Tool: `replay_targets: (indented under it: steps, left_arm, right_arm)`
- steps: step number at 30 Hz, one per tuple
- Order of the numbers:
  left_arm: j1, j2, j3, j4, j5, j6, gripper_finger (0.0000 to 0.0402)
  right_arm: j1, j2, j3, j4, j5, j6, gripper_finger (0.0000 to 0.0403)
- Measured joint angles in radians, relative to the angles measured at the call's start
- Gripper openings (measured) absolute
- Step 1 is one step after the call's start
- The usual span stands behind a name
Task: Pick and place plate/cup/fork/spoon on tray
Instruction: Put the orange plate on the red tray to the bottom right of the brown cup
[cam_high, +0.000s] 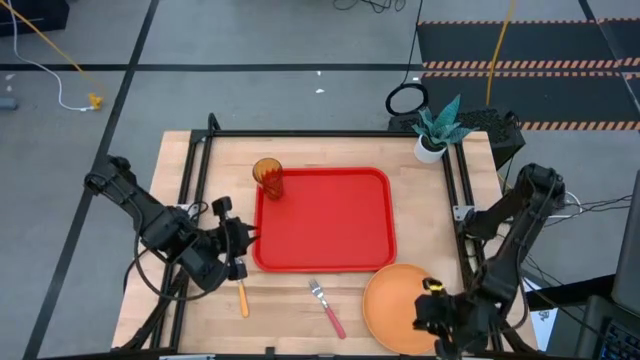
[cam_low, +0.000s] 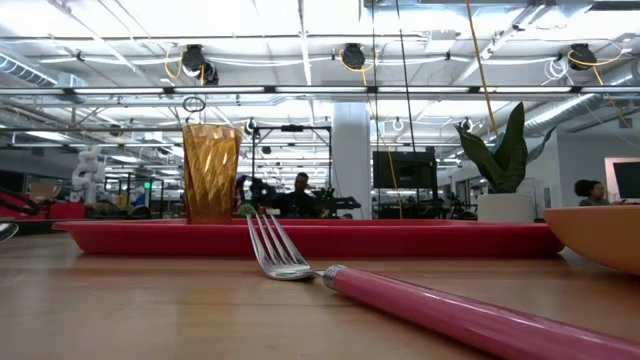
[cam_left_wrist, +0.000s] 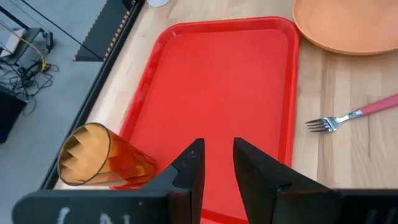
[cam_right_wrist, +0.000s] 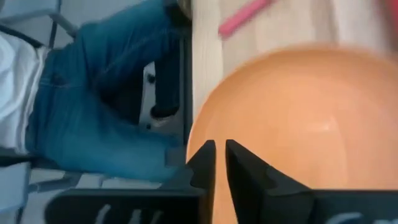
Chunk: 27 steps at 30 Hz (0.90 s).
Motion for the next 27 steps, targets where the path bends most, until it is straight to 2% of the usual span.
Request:
replay_targets:
  steps: [4,9,12,22,27]
  left_arm:
    - [0.0,0.009,0.0,0.001,-0.005,-0.014,0.0088]
    - [0.001,0.009,0.0,0.002,-0.01,-0.02,0.0088]
    - [0.003,0.009,0.0,0.003,-0.01,-0.021,0.0088]
    - [0.037,0.009,0.0,0.003,-0.02,-0.015,0.0088]
    - [0.065,0.009,0.0,0.003,-0.02,-0.015,0.0088]
  right_arm:
    - [0.036,0.052,0.0,0.005,-0.002,0.058,0.0077]
    - [0.071,0.139,0.0,0.059,-0.024,0.051,0.0138]
    - [0.082,0.188,0.0,0.062,-0.028,0.057,0.0161]
    - [0.095,0.272,-0.001,0.199,-0.054,0.06,0.0167]
    - [0.108,0.3,-0.001,0.191,-0.06,0.091,0.0166]
